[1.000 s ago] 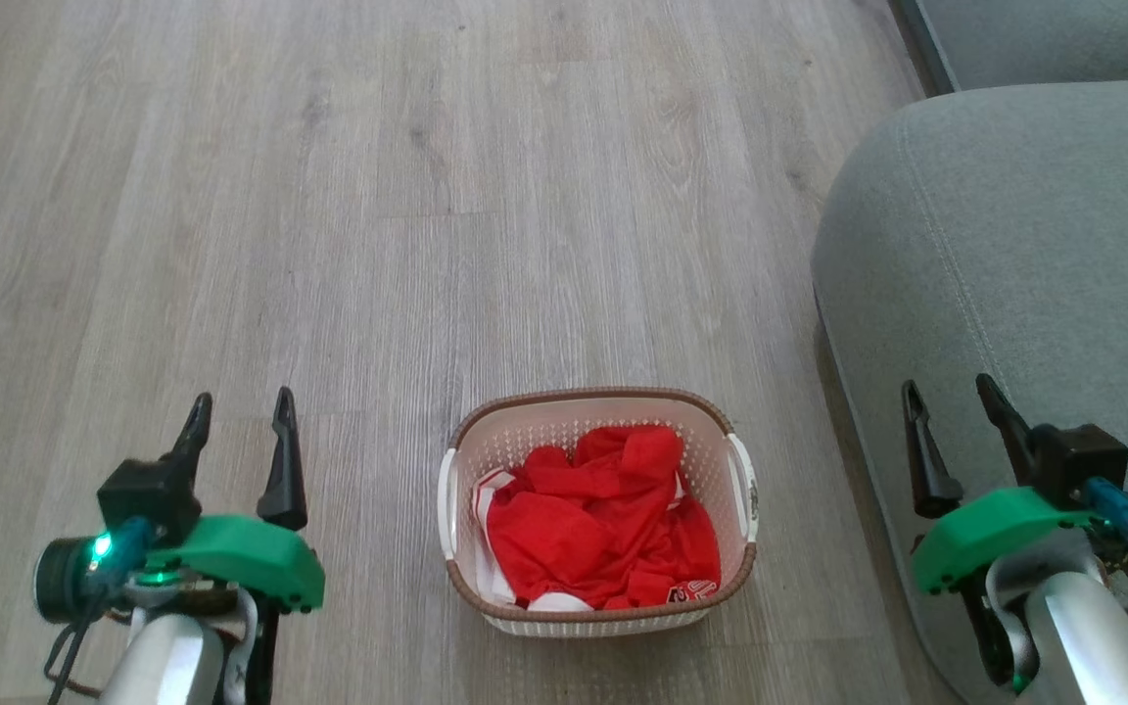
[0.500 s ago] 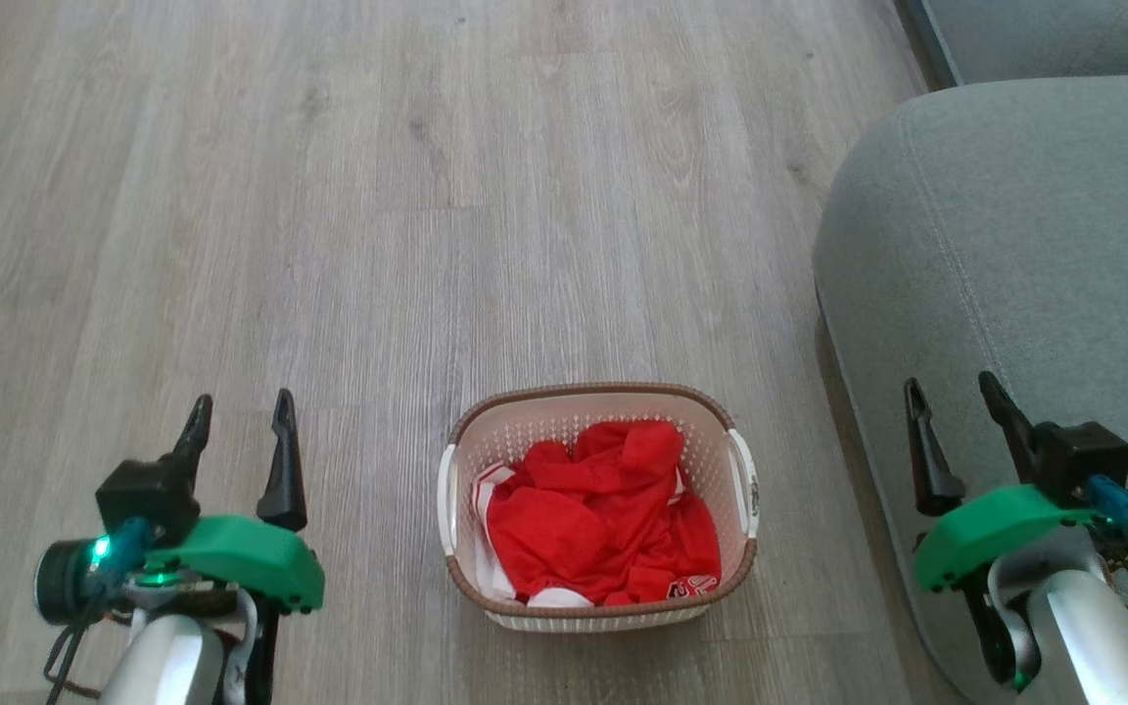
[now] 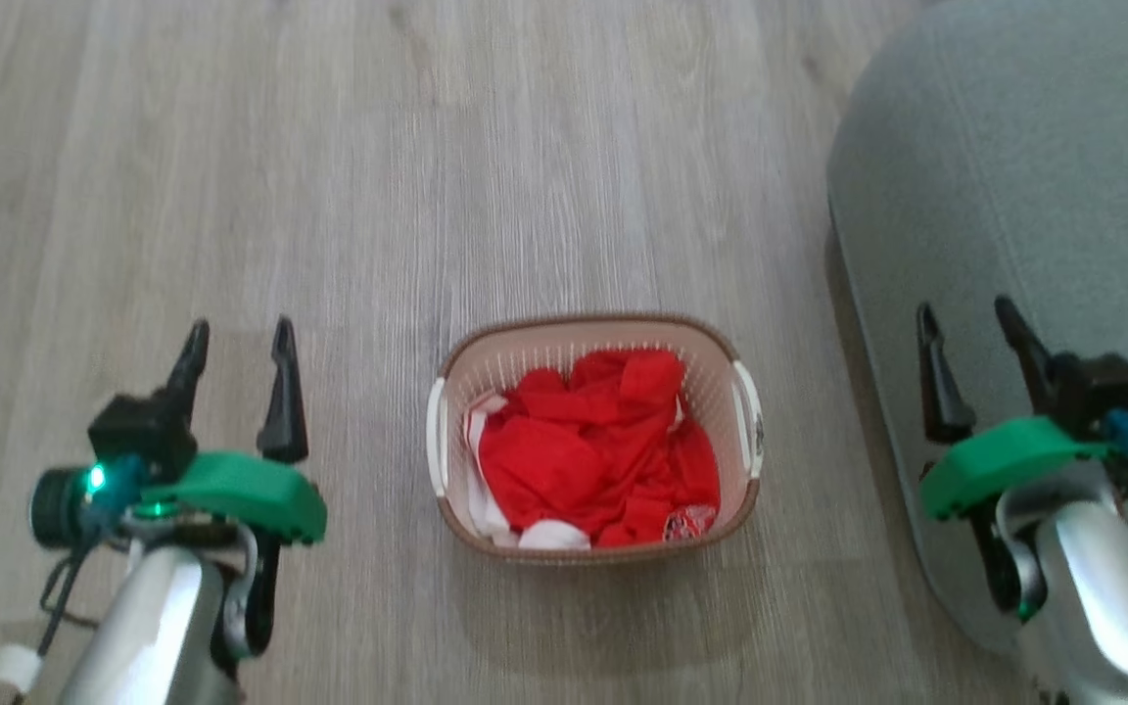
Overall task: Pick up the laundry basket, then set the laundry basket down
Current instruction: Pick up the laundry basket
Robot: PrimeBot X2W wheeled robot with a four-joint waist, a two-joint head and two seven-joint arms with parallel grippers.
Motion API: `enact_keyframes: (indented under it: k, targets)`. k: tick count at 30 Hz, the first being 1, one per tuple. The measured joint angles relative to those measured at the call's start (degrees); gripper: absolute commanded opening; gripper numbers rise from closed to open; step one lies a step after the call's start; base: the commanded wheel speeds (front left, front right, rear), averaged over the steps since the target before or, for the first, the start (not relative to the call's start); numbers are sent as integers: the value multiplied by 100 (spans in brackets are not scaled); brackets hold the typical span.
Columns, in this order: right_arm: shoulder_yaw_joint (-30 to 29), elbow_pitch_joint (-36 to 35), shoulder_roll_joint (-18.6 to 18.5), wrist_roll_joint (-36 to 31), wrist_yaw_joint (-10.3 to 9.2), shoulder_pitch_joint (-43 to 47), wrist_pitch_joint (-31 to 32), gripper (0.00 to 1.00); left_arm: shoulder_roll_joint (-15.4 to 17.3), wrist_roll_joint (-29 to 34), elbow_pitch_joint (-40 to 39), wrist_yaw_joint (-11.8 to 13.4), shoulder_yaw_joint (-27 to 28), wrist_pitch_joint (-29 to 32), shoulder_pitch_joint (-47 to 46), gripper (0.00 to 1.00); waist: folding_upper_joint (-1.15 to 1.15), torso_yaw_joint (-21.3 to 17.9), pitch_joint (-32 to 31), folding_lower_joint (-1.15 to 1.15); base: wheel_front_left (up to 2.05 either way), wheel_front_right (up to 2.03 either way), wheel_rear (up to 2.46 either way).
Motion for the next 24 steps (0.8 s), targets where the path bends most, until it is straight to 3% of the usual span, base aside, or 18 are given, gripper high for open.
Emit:
enact_keyframes:
  k: [13, 24]
  targets:
    - [-91, 241, 40, -109, 0, -877, 0, 100, -104, -2, 682, -298, -77, -169, -1195, 100, 0, -39, 1287, 1, 0, 0, 0]
    - [12, 767, 151, -176, 0, -1731, -5, 100, -480, -1, 2028, -757, -291, -266, -2519, 100, 0, -23, 2431, 1, 0, 0, 0]
